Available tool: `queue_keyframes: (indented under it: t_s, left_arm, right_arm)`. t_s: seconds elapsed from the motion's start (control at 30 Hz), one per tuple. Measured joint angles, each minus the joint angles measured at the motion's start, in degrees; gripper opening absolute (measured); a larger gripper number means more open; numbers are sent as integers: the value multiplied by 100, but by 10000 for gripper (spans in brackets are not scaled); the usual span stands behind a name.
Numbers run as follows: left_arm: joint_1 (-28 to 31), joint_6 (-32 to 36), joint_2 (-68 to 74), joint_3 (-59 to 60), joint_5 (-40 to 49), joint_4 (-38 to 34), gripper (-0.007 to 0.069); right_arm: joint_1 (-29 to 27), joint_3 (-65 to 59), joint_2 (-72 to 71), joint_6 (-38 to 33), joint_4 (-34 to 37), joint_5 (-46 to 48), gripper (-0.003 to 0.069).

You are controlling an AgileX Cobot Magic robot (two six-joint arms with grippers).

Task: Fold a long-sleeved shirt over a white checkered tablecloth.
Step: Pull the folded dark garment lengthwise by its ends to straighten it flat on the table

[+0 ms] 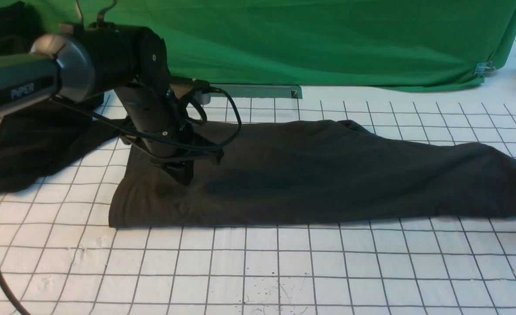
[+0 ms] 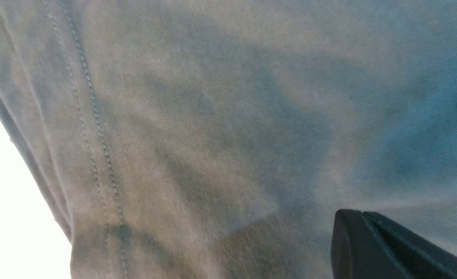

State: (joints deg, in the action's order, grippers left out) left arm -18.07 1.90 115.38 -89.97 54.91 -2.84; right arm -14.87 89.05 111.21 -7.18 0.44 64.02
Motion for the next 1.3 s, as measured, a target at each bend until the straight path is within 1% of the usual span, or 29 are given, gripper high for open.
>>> queue_keyframes:
  t_s: [0.03,0.07,0.17,0.23,0.27,0.3,0.33,0.37,0.4,0.43,0.47,0.5,0.63,0.73,0.8,0.83,0.87,0.9,0.93,1.0,1.07,1.17,1.27,1.3]
  left_arm:
    - [0,0,88,0,-44,45,0]
    - [0,0,155,0,-66,78,0]
    - [0,-15,311,6,-118,140,0]
    - [0,-22,394,6,-133,159,0]
    - [0,-22,394,6,-133,165,0]
    - [0,-22,398,6,-139,165,0]
    - [0,-22,407,6,-145,165,0]
    - [0,-22,412,6,-152,165,0]
    - [0,-22,412,6,-152,165,0]
    - [0,-22,412,6,-152,165,0]
    - [0,-22,412,6,-152,165,0]
    - [0,-22,412,6,-152,154,0]
    - [0,-26,412,6,-147,153,0]
    - [0,-26,412,6,-147,128,0]
    - [0,-26,412,6,-147,124,0]
    - [0,-26,412,6,-147,122,0]
    - [0,-48,412,6,-147,117,0]
    - [0,-55,412,6,-147,117,0]
    - [0,-108,398,0,-147,111,0]
    - [0,-190,339,-38,-114,111,0]
    - [0,-228,132,-92,-119,117,0]
    - [0,-261,-102,-129,-157,117,0]
    - [0,-302,-378,-165,-178,146,0]
    - [0,-302,-385,-165,-178,146,0]
  right_arm:
    - [-21,-32,54,-52,143,-98,424]
    - [-27,-32,103,-145,291,-163,454]
    - [-21,-32,275,-340,601,-291,477]
    - [-15,-32,480,-425,711,-335,424]
    - [-15,-32,509,-439,711,-342,416]
    - [-15,-32,548,-470,711,-342,382]
    - [-15,-38,628,-578,711,-342,284]
    - [-15,-38,647,-616,694,-337,225]
    - [-15,-38,647,-617,693,-337,209]
    - [-15,-38,647,-595,579,-337,98]
    - [-15,-38,640,-539,470,-325,62]
    - [-15,-16,640,-496,379,-279,46]
    - [-15,44,640,-446,64,24,43]
    - [-15,44,640,-440,-44,162,73]
    - [-15,44,640,-433,-77,168,115]
    - [-15,44,640,-406,-157,183,183]
    - [-15,52,640,-380,-213,215,269]
    - [-15,59,640,-380,-213,236,283]
    - [-15,124,640,-329,-288,336,369]
    - [-21,281,632,-128,-352,466,454]
    - [-20,465,503,290,-364,495,503]
    - [-4,584,284,454,-331,506,497]
    - [170,866,-142,483,-331,496,400]
    - [194,877,-160,461,-331,481,393]
